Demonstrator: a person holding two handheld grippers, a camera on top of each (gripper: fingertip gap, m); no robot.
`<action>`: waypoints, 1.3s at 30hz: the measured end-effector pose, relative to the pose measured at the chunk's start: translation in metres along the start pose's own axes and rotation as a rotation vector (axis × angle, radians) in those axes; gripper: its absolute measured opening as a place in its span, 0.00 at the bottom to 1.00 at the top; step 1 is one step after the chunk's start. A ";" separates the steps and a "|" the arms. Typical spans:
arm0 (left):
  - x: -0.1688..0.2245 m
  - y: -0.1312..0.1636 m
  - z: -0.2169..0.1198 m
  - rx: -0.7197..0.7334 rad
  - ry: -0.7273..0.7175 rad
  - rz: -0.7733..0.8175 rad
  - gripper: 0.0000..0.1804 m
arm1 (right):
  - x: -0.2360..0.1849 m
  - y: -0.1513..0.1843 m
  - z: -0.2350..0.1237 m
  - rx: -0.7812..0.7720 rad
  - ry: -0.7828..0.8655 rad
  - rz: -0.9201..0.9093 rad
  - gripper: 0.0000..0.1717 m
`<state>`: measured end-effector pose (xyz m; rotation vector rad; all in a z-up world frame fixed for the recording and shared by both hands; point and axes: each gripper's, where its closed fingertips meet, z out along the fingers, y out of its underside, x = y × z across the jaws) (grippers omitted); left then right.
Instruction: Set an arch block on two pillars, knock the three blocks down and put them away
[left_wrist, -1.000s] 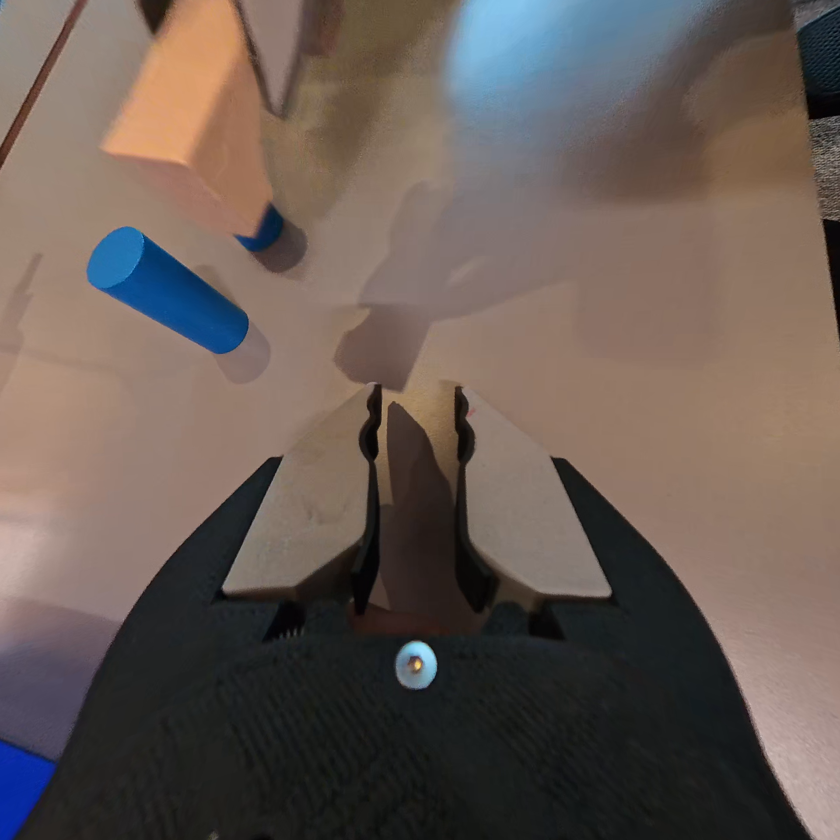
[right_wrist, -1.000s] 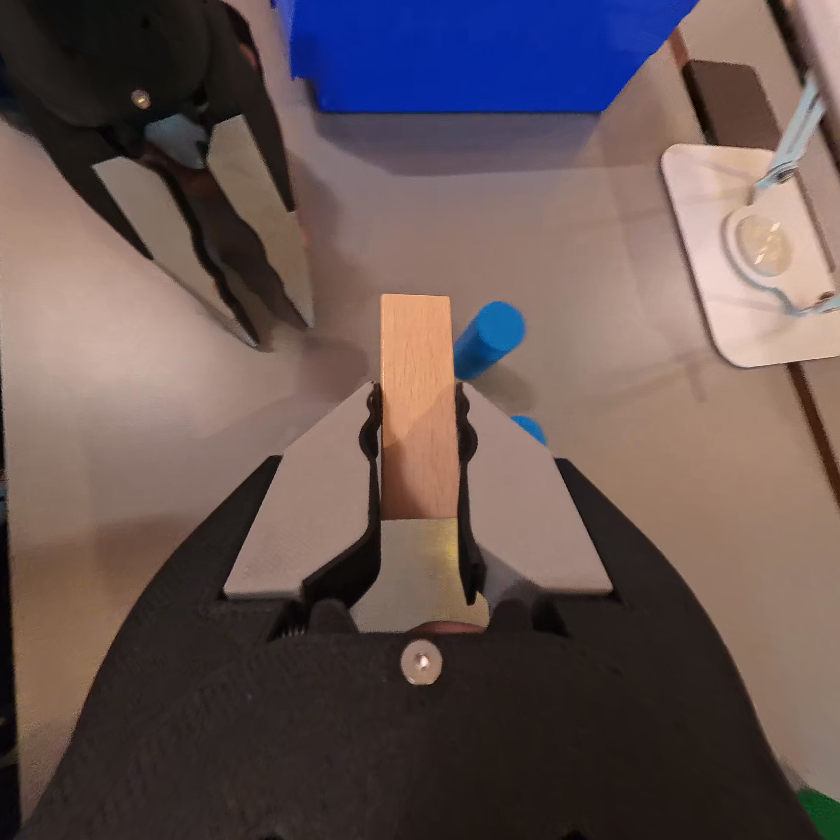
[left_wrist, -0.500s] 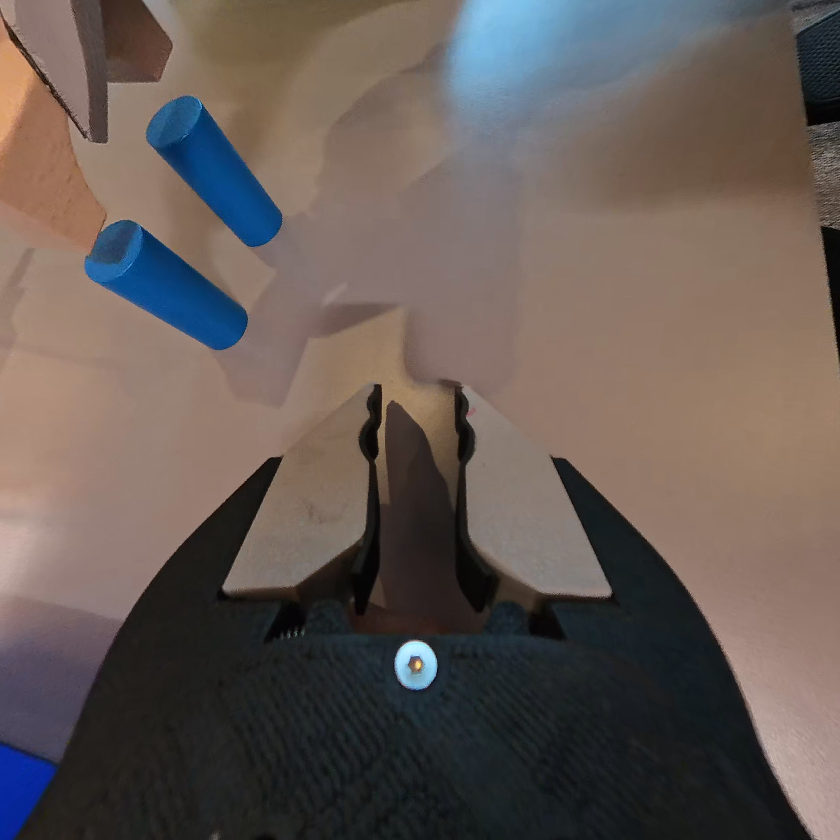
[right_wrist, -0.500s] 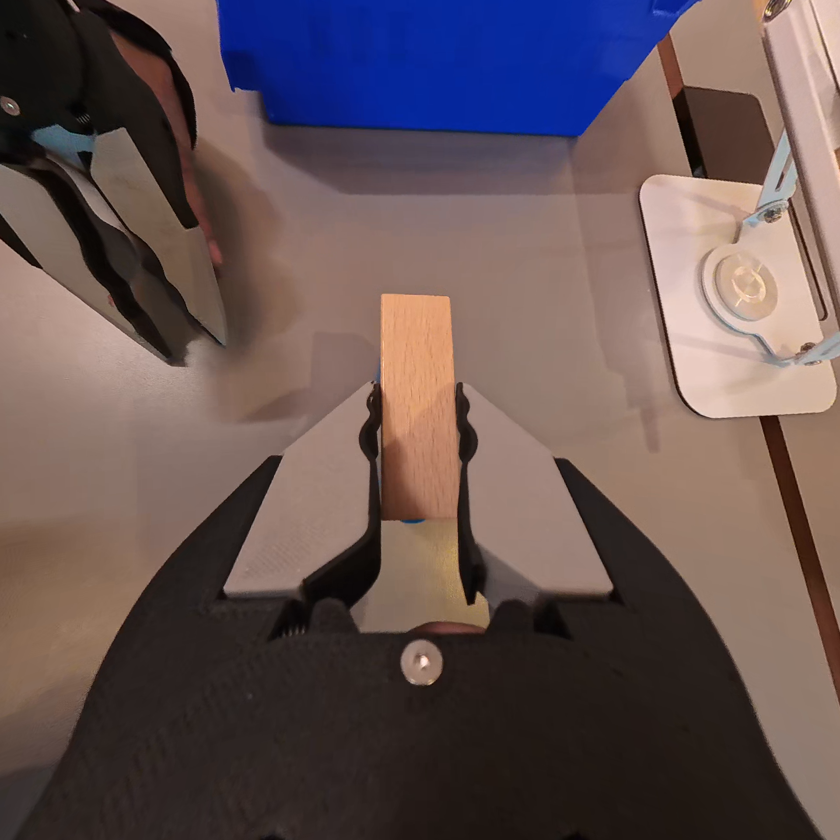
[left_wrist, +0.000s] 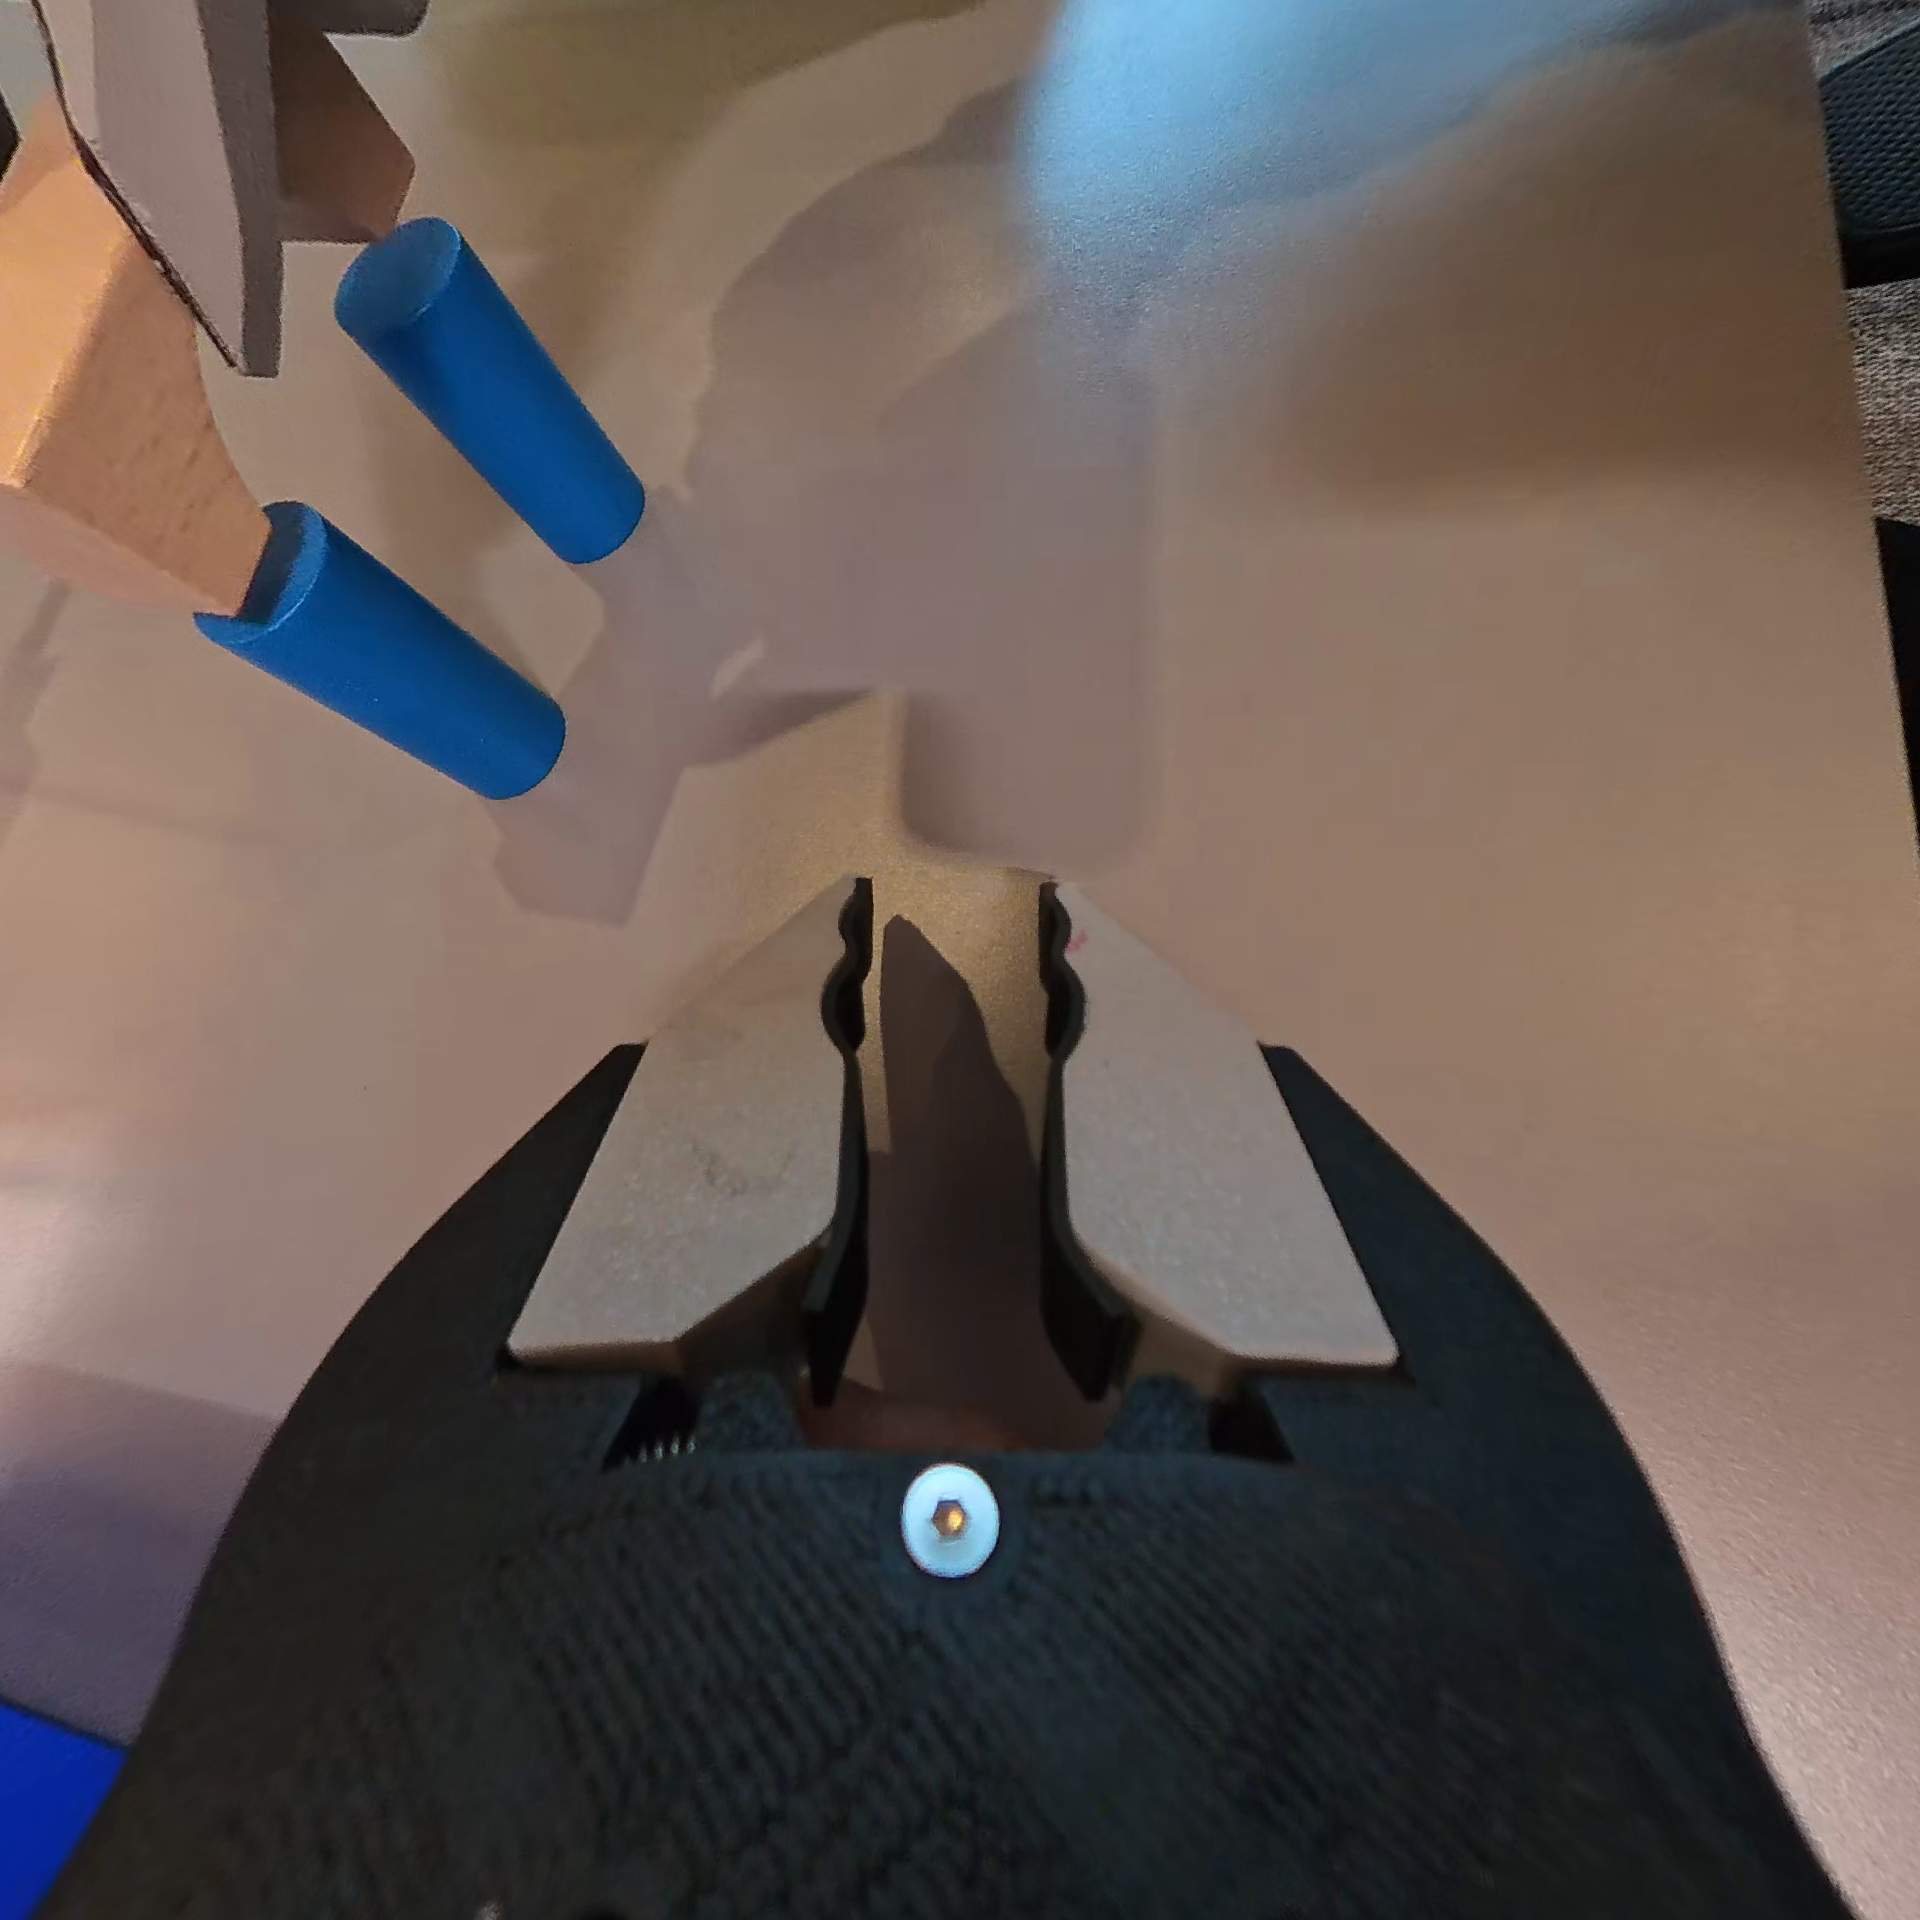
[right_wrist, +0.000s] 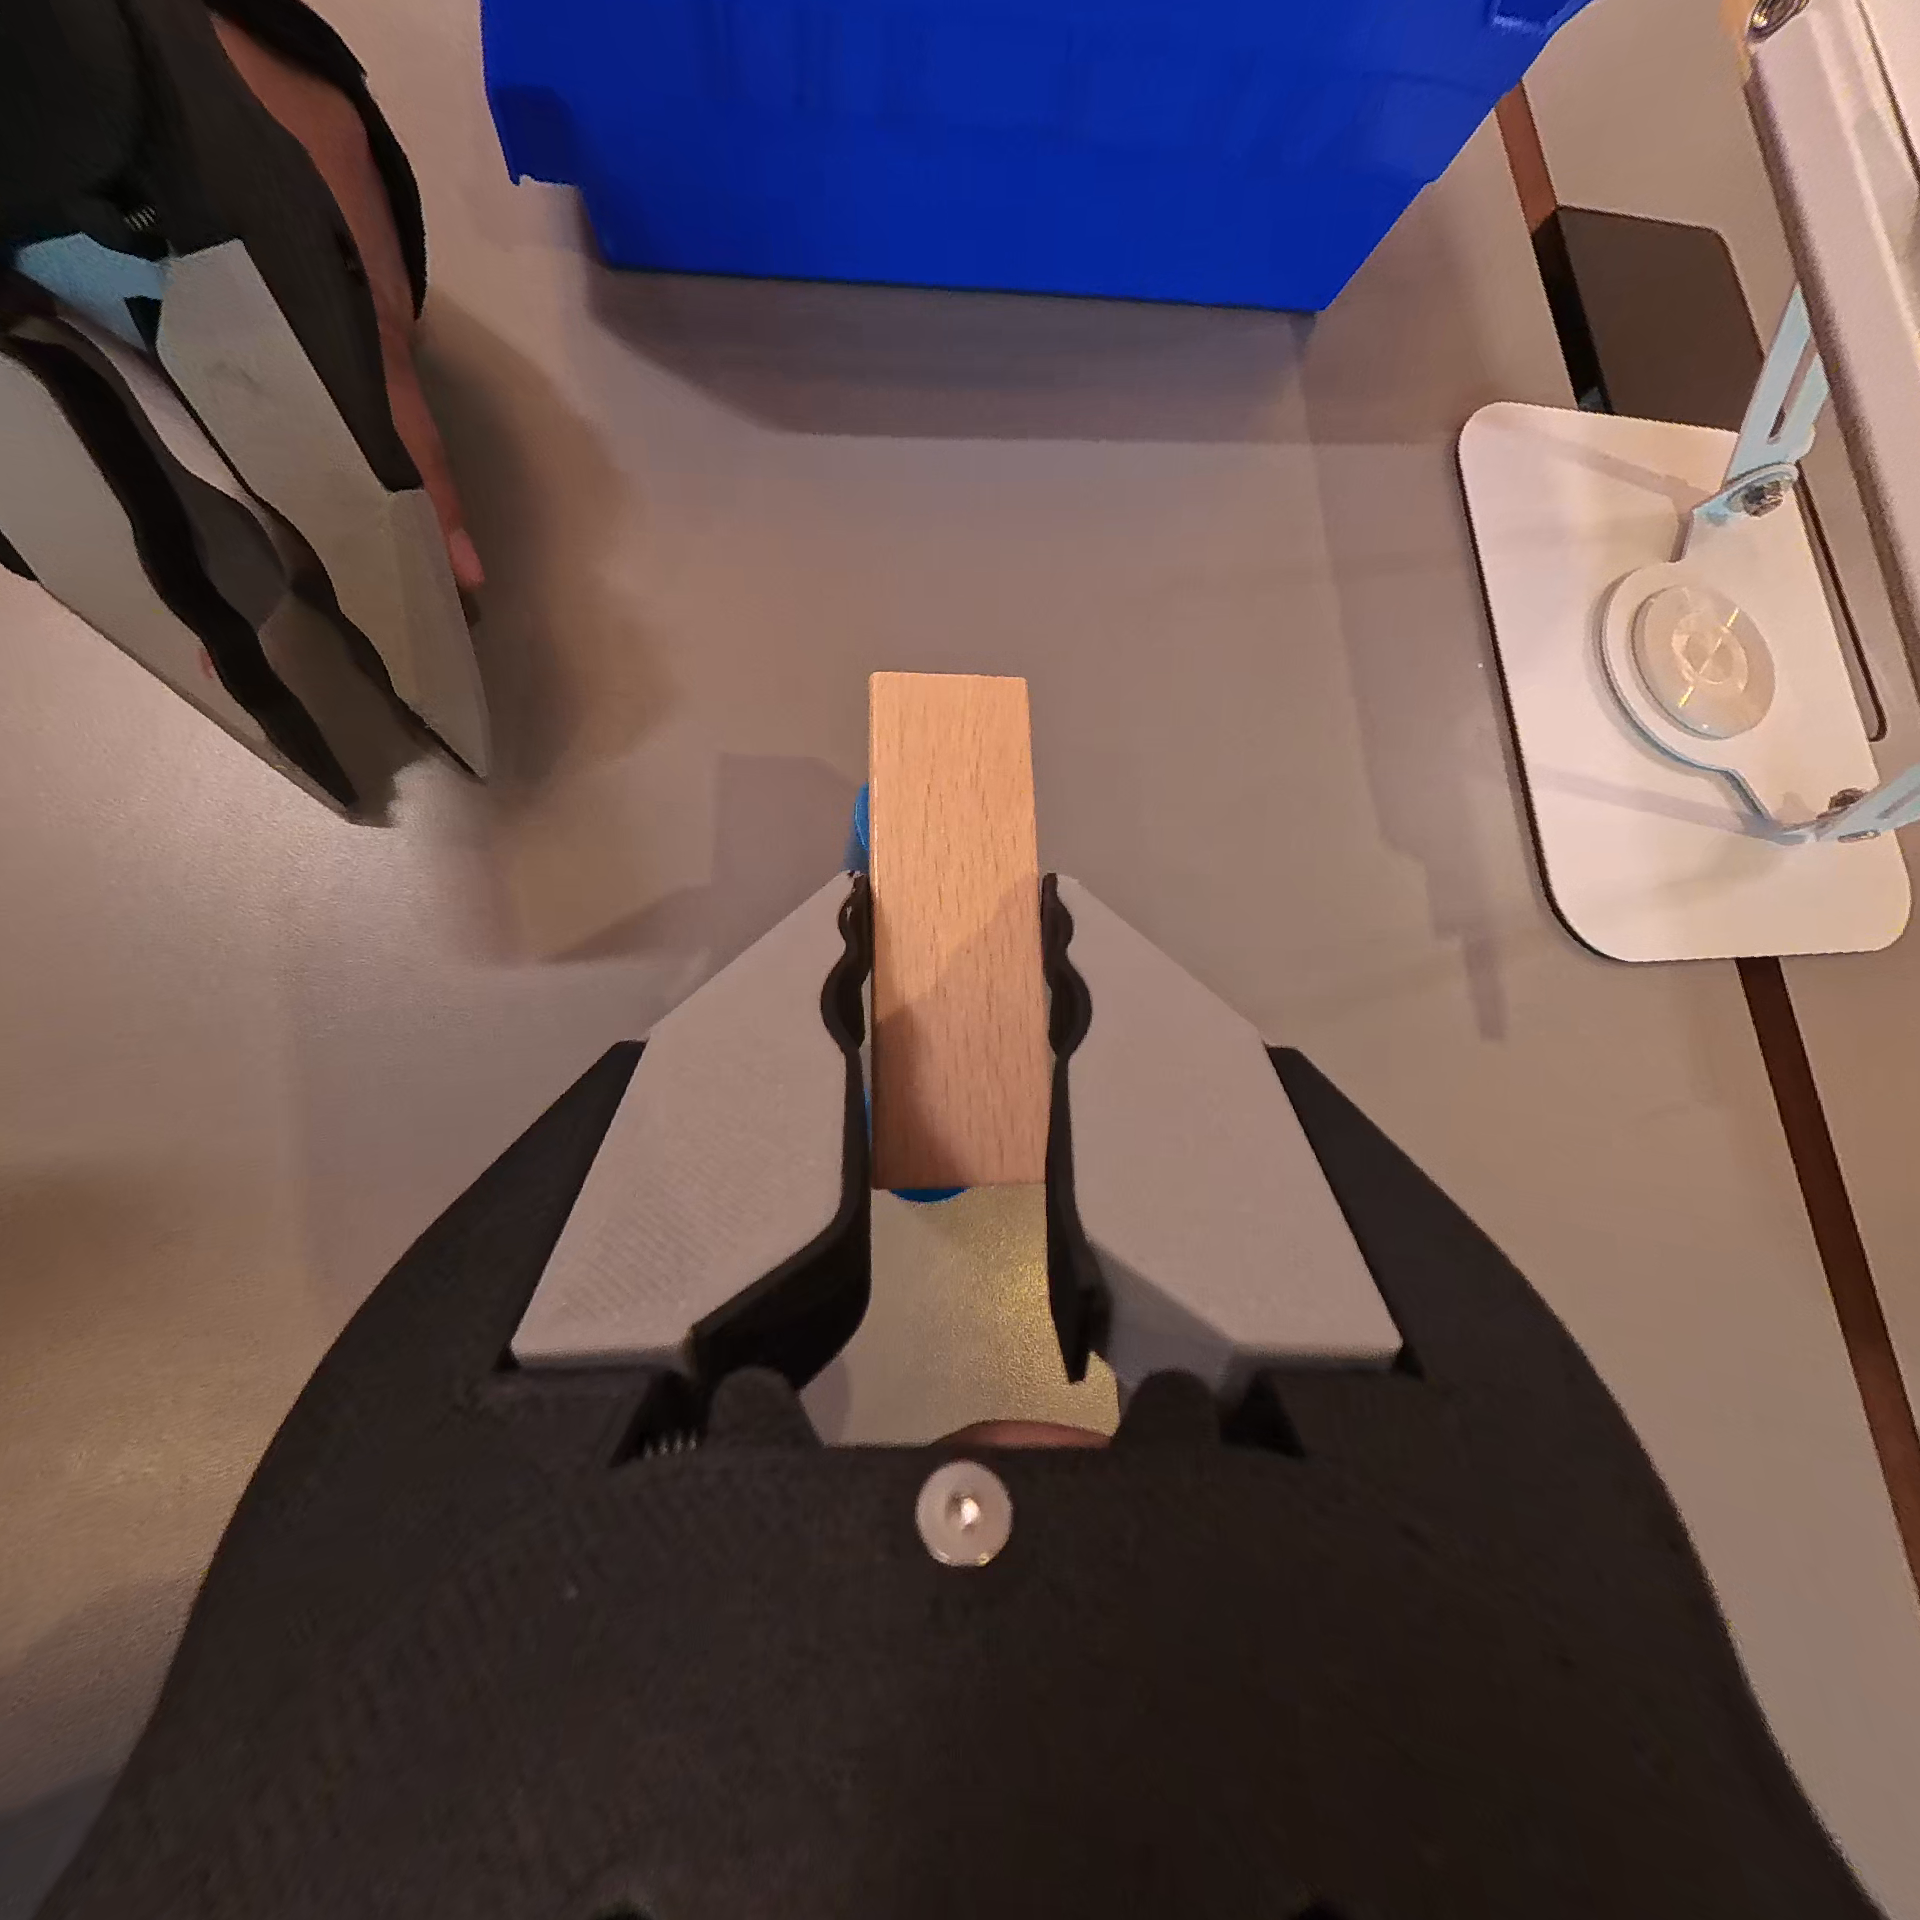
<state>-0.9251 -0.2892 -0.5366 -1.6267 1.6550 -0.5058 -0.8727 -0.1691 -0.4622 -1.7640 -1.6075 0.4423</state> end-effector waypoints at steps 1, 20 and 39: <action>0.000 0.000 0.000 0.000 0.000 0.000 0.16 | 0.000 0.000 0.000 0.004 -0.001 0.002 0.18; 0.000 0.000 0.000 -0.001 0.003 -0.005 0.16 | 0.002 0.002 0.001 0.039 -0.019 0.008 0.18; 0.000 0.000 0.000 0.000 0.001 -0.003 0.16 | 0.001 0.005 0.005 0.044 -0.031 0.015 0.18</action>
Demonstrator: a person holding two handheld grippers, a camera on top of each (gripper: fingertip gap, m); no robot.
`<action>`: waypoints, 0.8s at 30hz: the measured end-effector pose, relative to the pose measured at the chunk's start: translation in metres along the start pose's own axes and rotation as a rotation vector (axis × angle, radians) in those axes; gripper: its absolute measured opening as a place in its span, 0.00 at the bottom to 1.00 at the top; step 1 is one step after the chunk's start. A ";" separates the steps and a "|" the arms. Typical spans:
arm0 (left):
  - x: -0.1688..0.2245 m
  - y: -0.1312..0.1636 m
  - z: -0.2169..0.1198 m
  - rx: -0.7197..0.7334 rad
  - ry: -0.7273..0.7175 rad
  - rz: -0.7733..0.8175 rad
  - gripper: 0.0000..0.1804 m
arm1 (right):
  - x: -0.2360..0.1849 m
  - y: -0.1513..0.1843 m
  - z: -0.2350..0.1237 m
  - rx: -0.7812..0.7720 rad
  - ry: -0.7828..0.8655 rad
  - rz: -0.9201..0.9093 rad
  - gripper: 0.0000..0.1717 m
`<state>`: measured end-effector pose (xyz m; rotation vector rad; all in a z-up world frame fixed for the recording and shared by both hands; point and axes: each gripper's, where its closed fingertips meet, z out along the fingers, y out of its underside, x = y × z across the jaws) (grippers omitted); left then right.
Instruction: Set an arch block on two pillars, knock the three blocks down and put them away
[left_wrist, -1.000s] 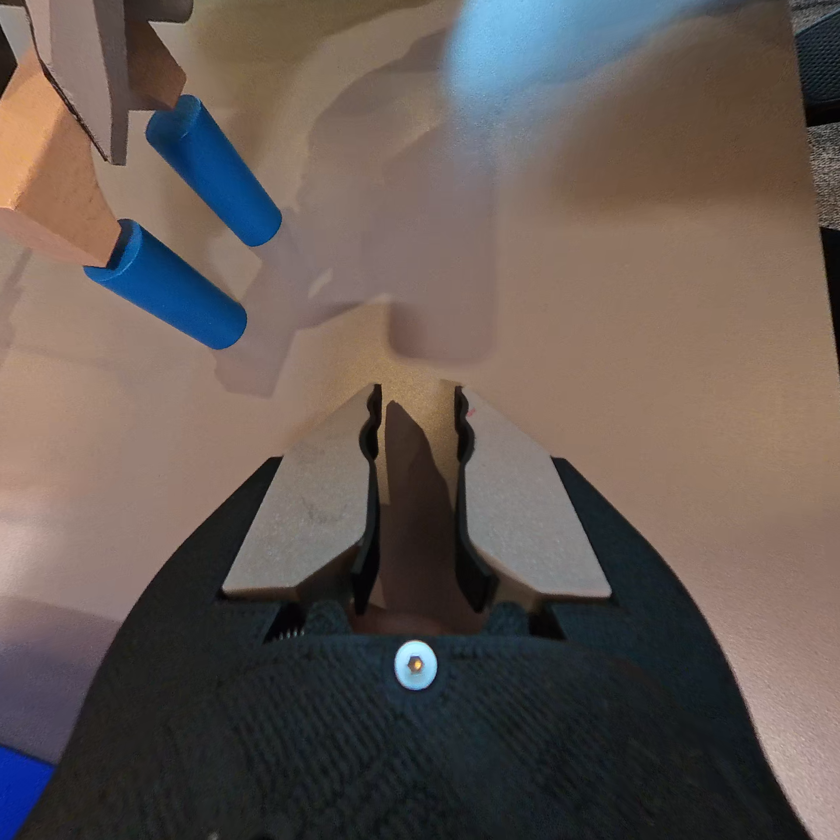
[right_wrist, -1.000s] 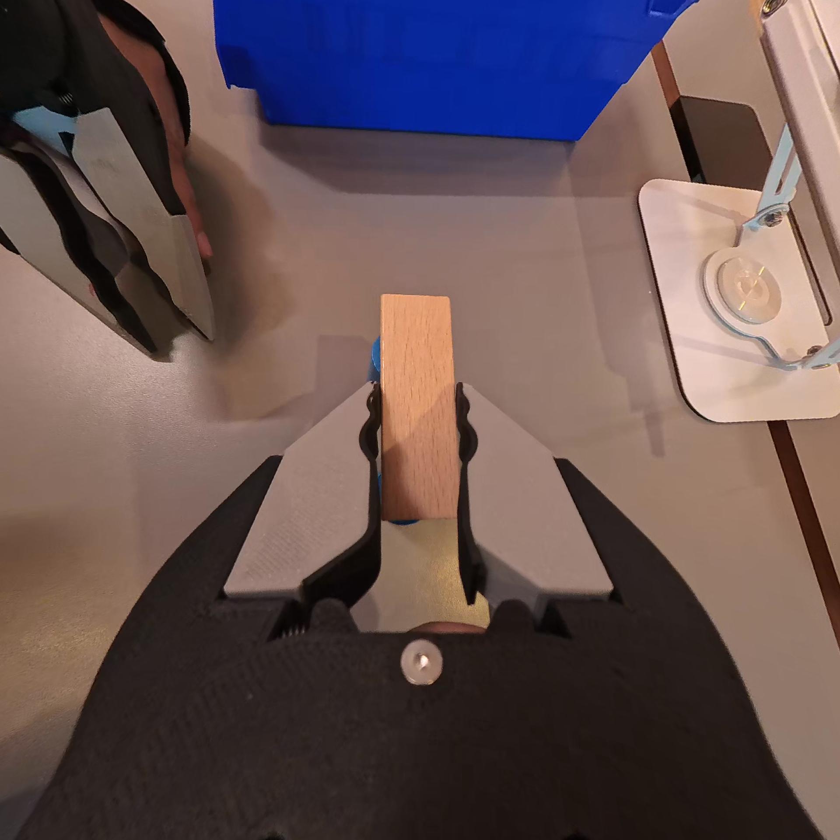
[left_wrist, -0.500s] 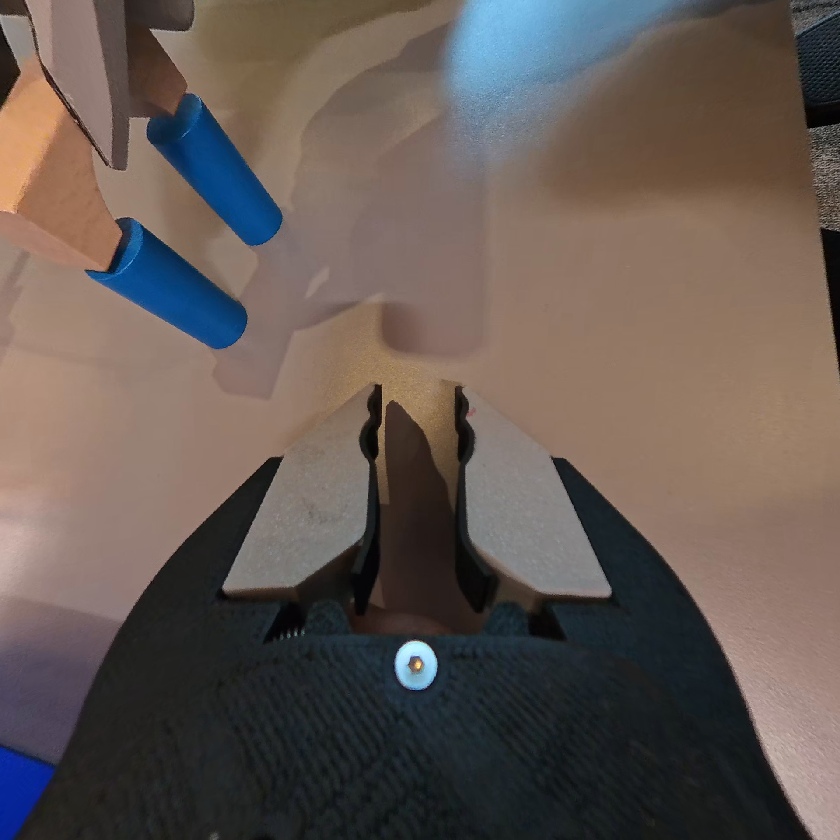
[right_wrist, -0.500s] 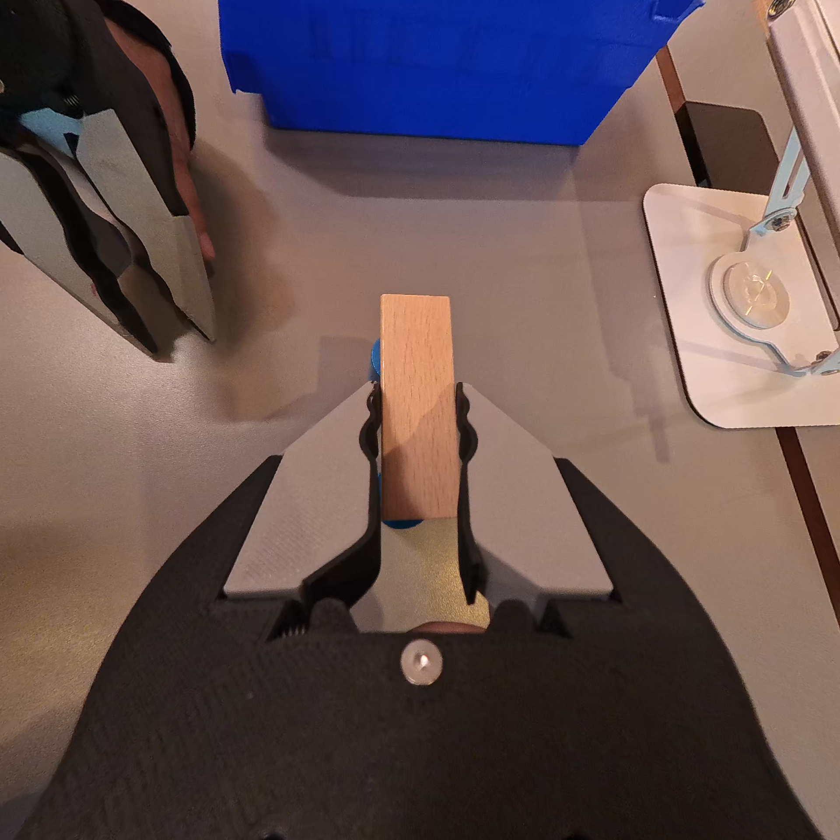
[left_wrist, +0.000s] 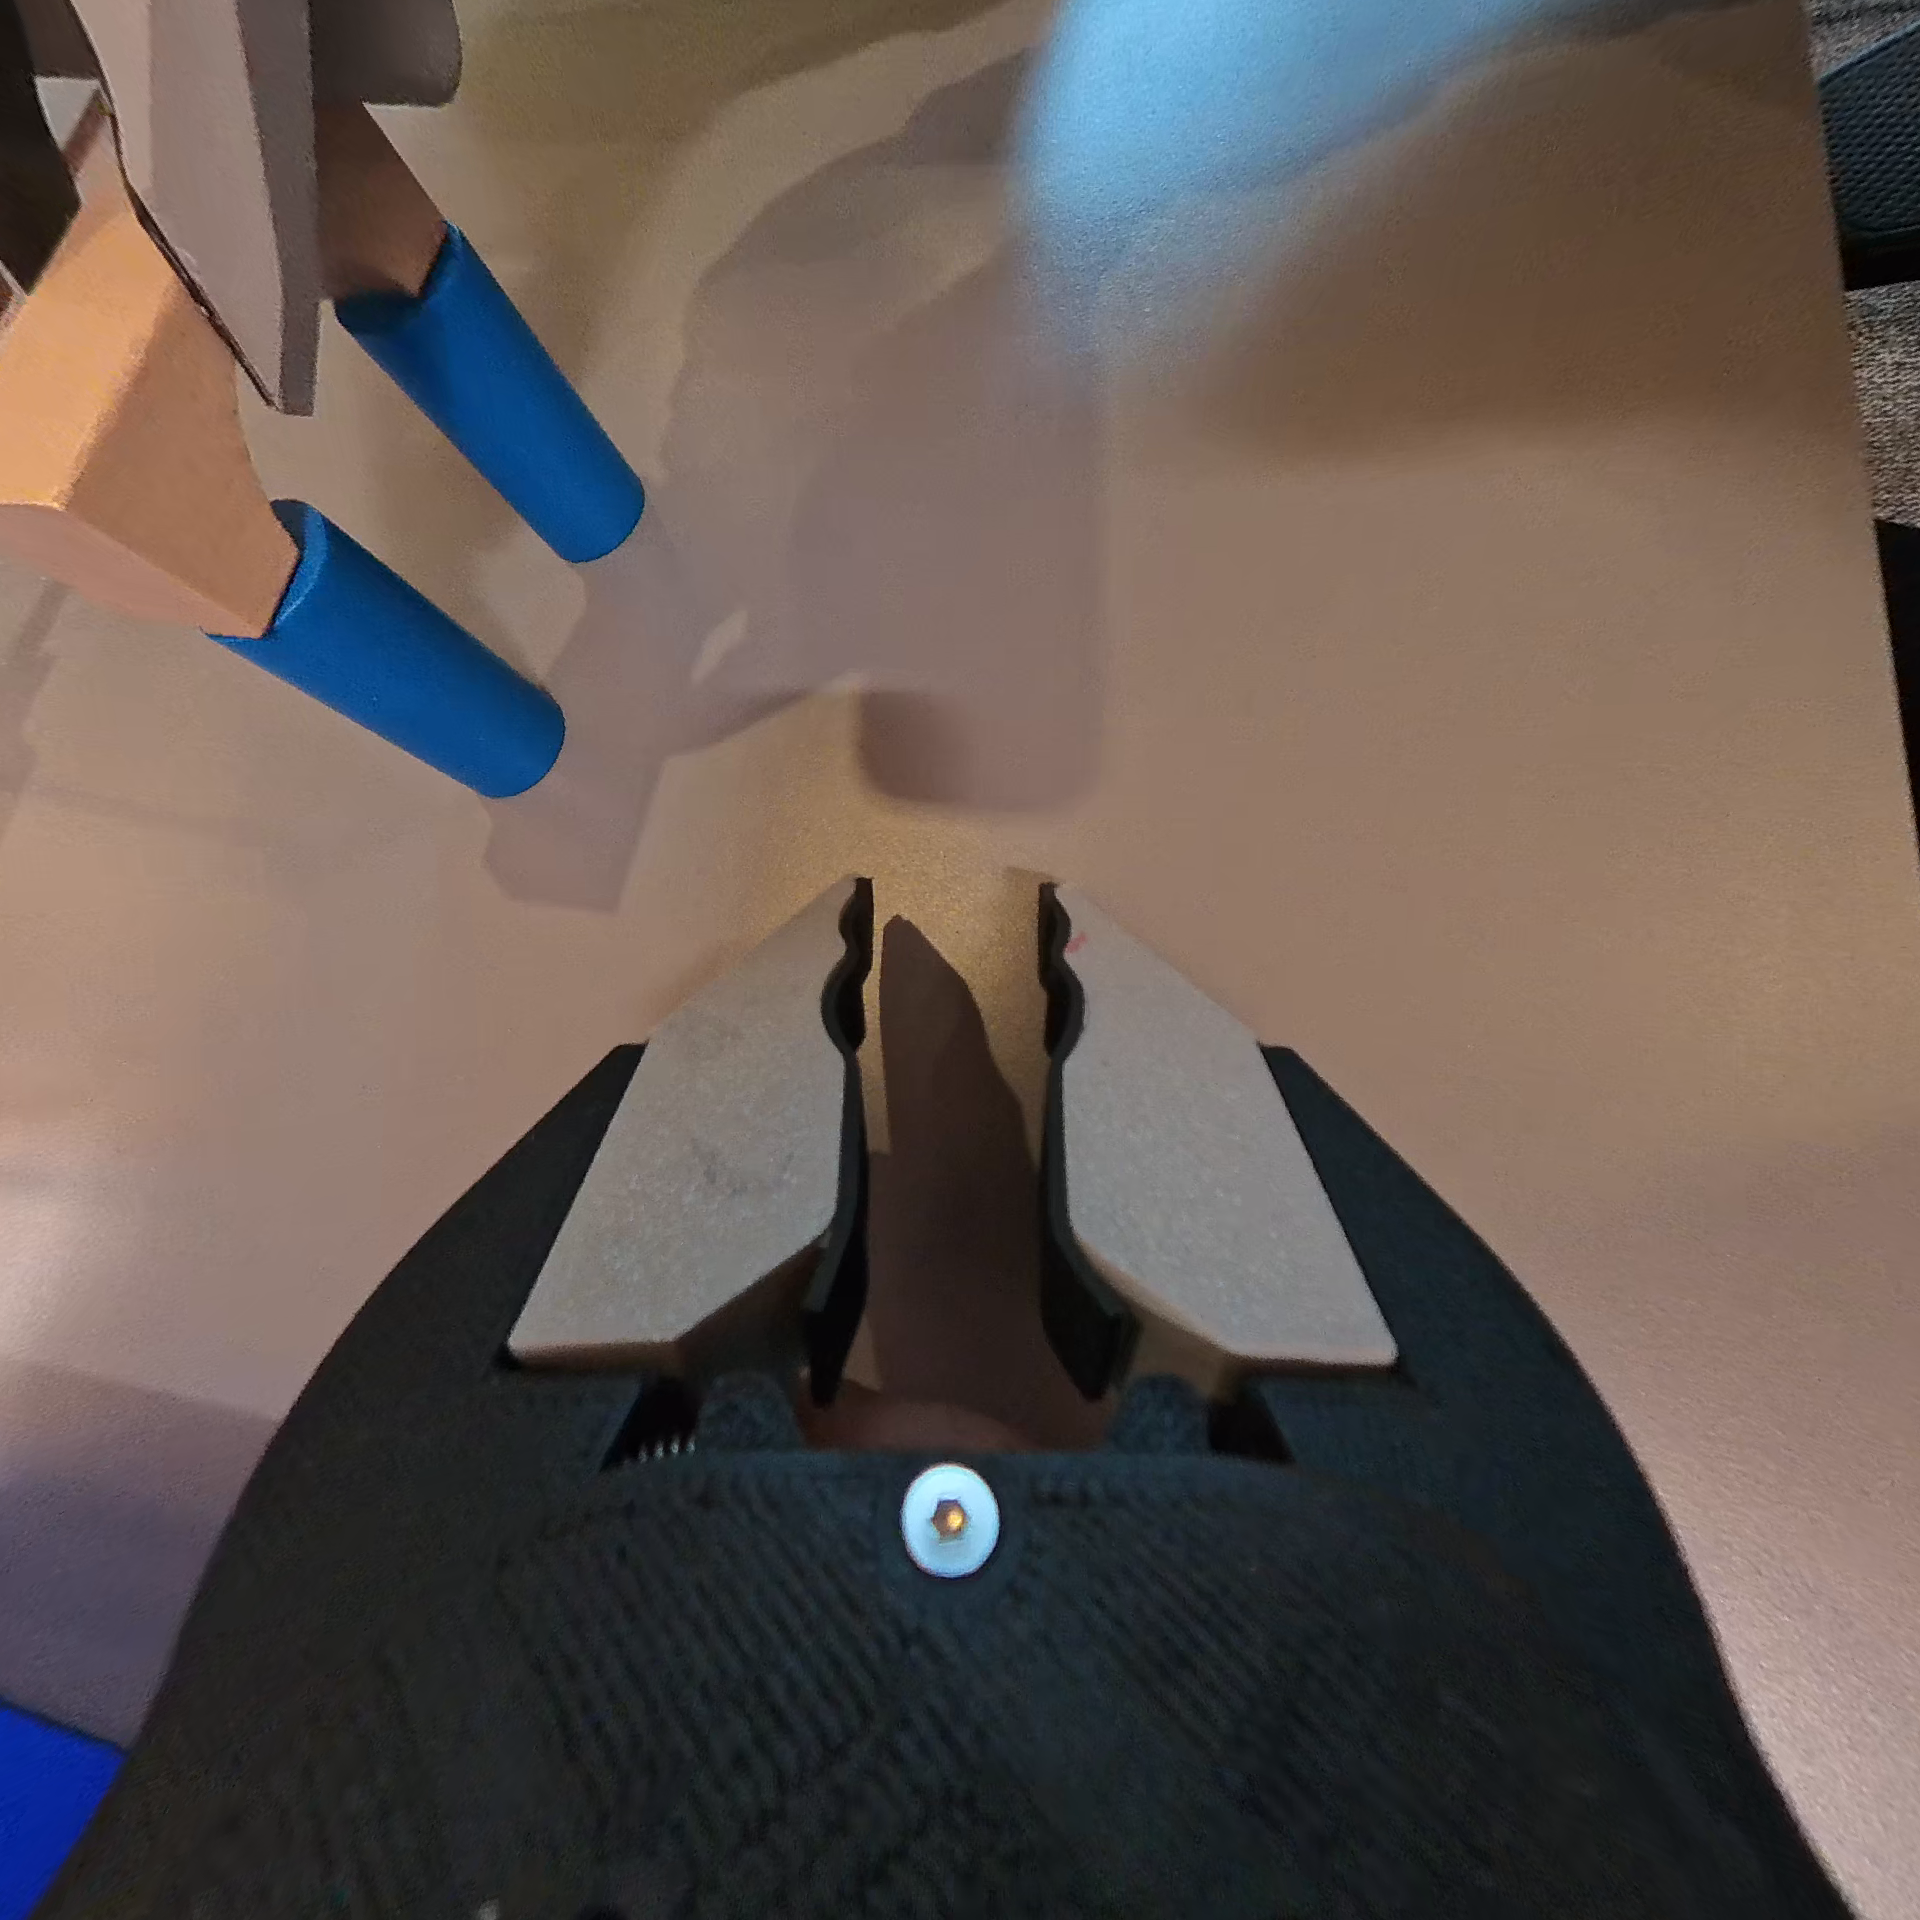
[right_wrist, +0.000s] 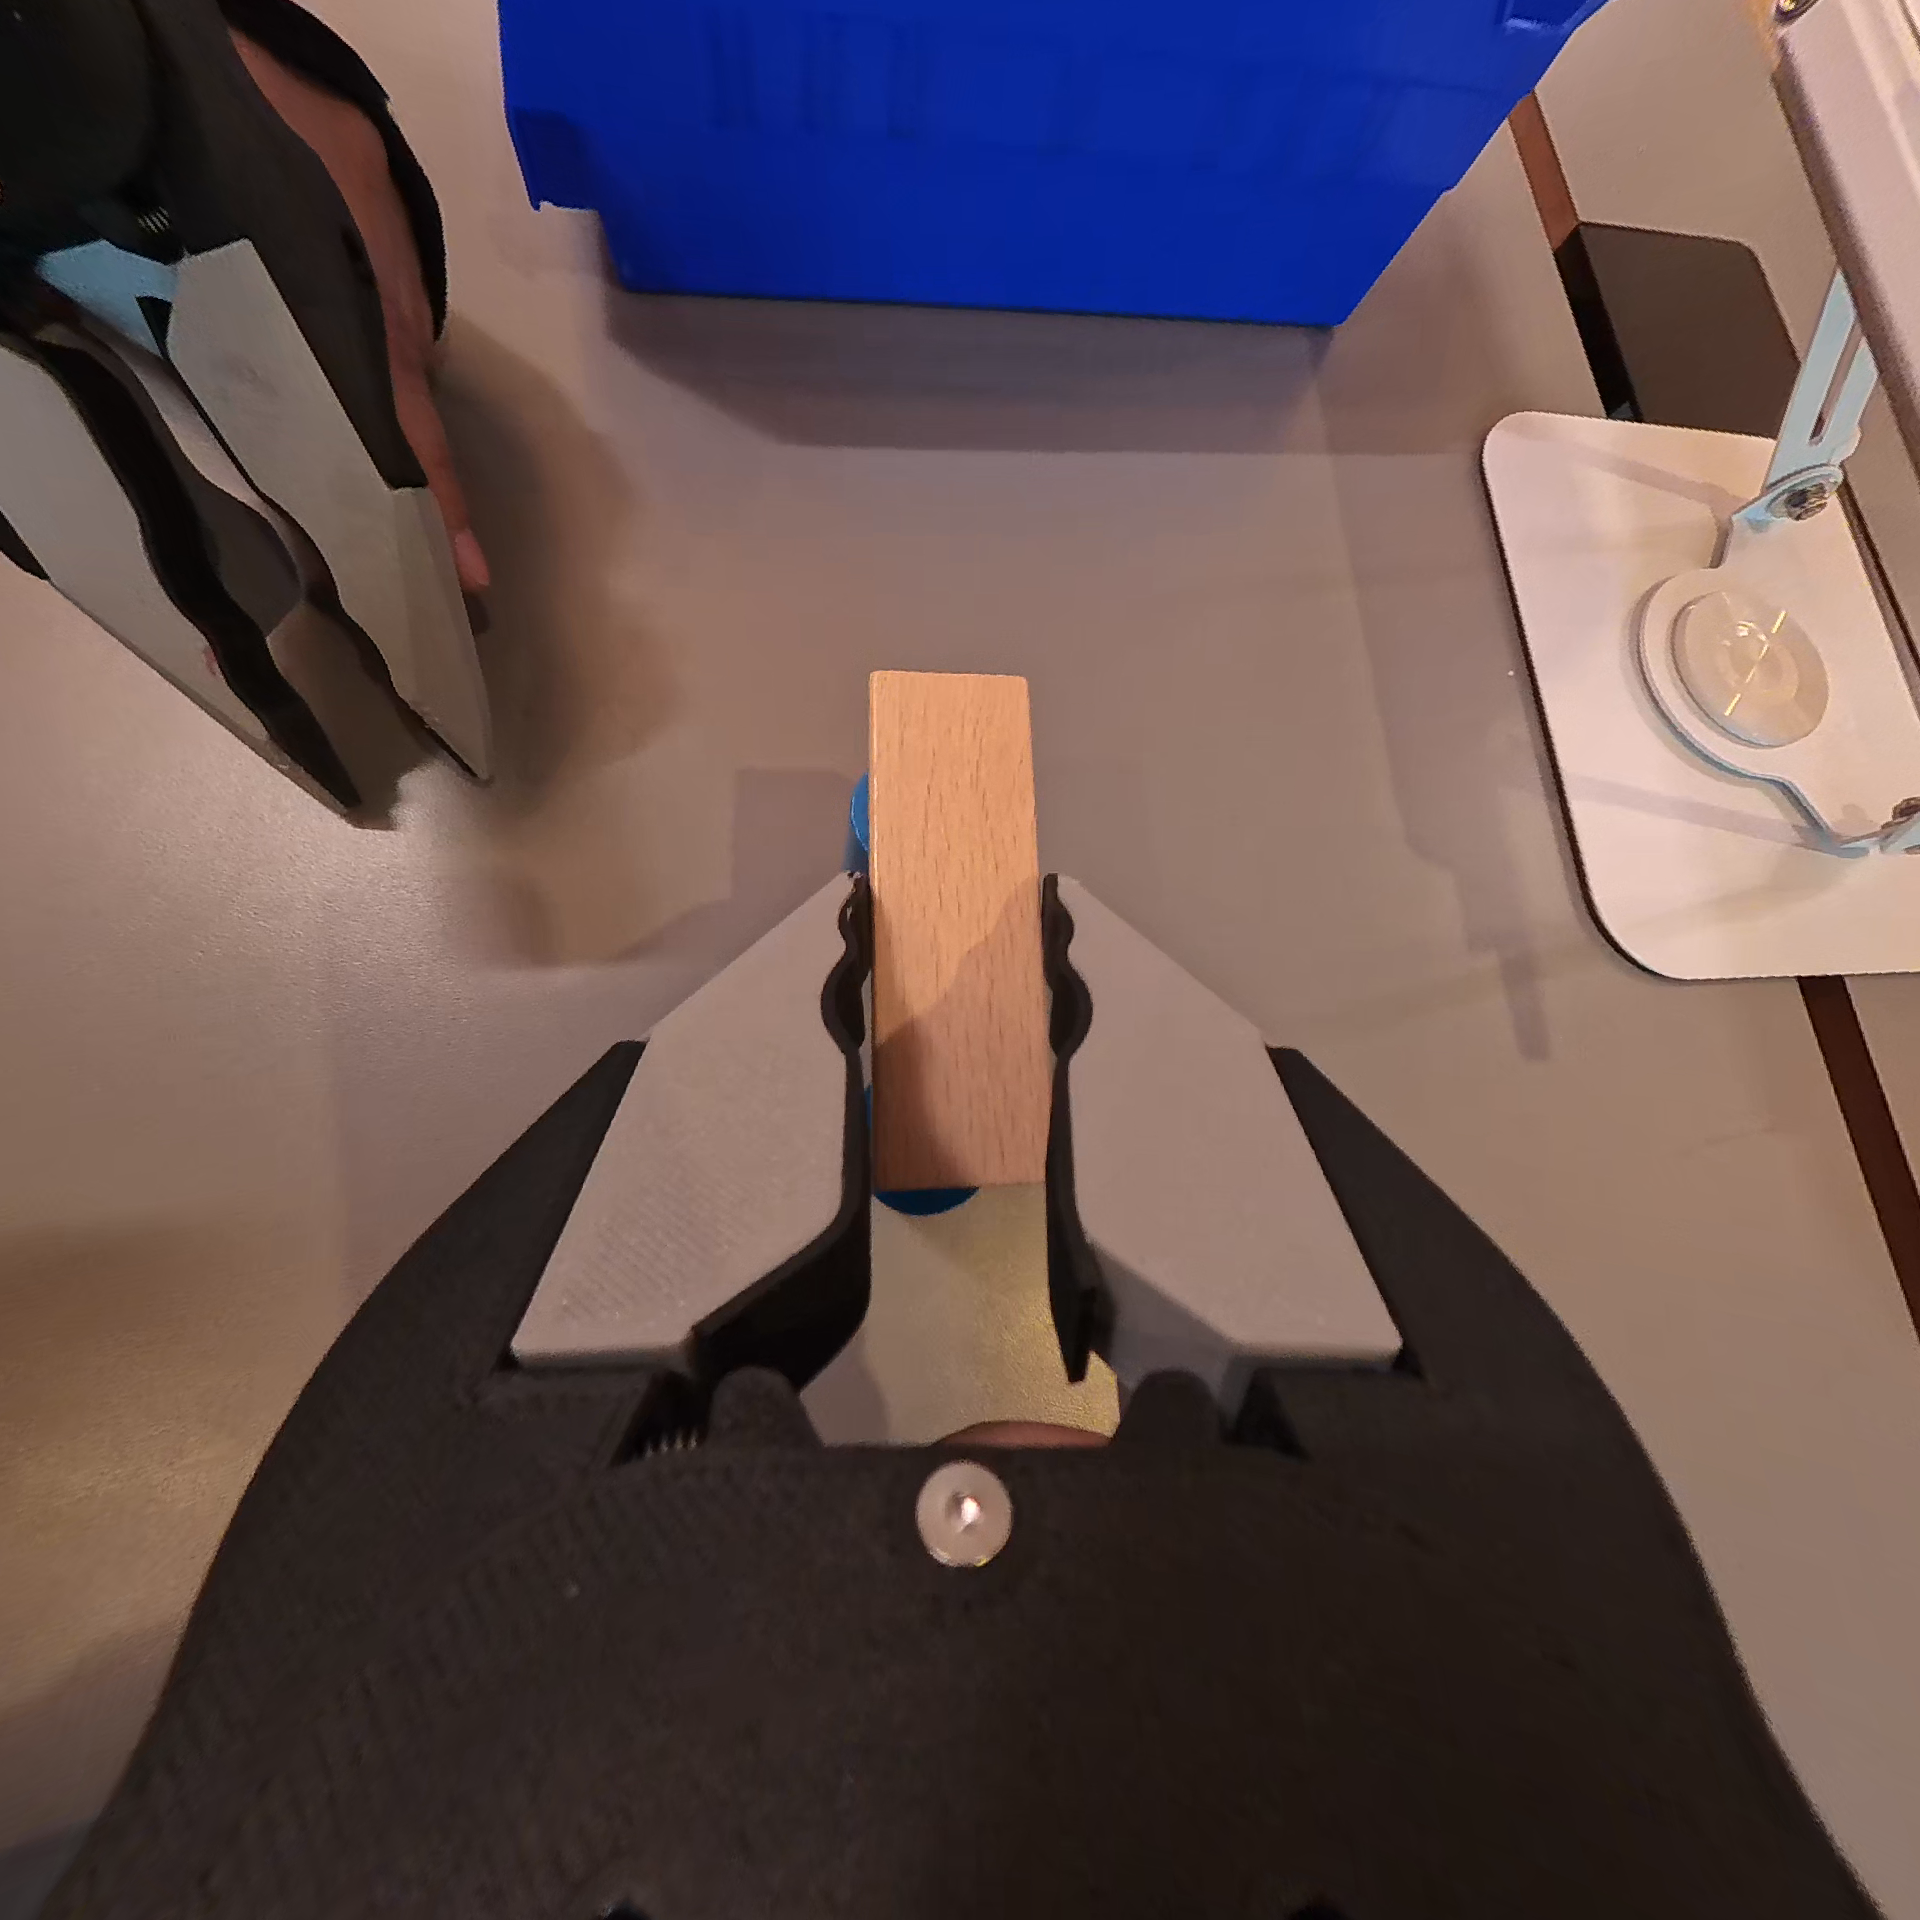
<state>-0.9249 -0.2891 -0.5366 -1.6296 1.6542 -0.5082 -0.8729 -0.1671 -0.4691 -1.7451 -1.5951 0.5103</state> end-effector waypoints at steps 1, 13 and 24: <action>0.000 0.000 0.000 0.000 0.000 0.000 0.16 | 0.000 0.000 0.000 0.001 -0.001 0.002 0.18; 0.000 0.000 0.000 0.000 -0.001 0.001 0.16 | 0.001 -0.016 -0.010 0.104 -0.013 0.043 0.21; -0.004 -0.003 -0.001 0.019 -0.024 -0.004 0.17 | -0.025 -0.060 -0.049 0.419 0.083 0.068 0.31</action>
